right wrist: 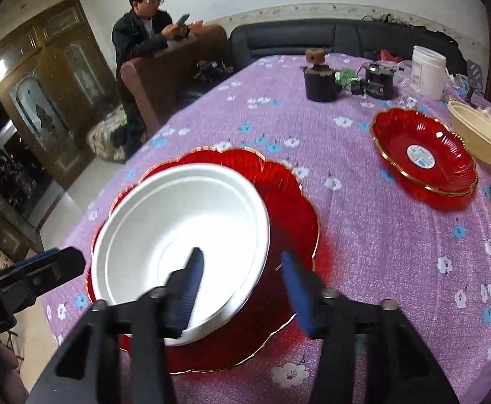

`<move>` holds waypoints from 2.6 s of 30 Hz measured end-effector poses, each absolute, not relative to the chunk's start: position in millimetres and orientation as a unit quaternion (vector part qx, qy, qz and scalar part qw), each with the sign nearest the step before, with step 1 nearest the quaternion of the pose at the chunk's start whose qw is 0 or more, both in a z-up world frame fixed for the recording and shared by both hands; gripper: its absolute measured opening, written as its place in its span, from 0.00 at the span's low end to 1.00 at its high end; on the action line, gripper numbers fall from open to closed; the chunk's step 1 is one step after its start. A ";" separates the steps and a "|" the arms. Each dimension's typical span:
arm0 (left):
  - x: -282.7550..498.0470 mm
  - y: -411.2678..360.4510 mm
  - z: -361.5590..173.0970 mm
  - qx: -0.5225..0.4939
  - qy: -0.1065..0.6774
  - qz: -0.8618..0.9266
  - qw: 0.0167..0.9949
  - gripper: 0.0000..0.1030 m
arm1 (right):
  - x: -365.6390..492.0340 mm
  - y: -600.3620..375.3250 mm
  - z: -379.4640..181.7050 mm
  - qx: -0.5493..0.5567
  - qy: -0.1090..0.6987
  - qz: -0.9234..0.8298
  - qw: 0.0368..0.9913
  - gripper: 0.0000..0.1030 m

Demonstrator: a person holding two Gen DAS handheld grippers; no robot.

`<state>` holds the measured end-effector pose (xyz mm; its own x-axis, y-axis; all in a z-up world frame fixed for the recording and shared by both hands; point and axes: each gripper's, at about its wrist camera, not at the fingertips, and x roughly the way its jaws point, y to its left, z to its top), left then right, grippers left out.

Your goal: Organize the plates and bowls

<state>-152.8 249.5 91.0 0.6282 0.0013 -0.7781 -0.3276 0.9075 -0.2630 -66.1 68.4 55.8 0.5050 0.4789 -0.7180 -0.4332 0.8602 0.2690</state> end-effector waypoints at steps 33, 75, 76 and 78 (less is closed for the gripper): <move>-181.9 168.1 115.4 -0.135 0.370 0.040 0.918 0.76 | 47.8 -108.9 29.1 0.239 0.454 0.088 0.854 0.57; -174.1 100.5 94.5 -0.100 0.417 -0.020 0.903 0.76 | -69.3 -153.9 13.9 0.206 0.508 0.159 0.821 0.27; -173.5 98.8 93.8 -0.099 0.419 -0.021 0.902 0.76 | -66.0 -152.1 11.9 0.208 0.508 0.157 0.821 0.27; -172.8 94.6 91.8 -0.096 0.423 -0.023 0.901 0.76 | -60.5 -151.3 5.7 0.218 0.507 0.157 0.819 0.27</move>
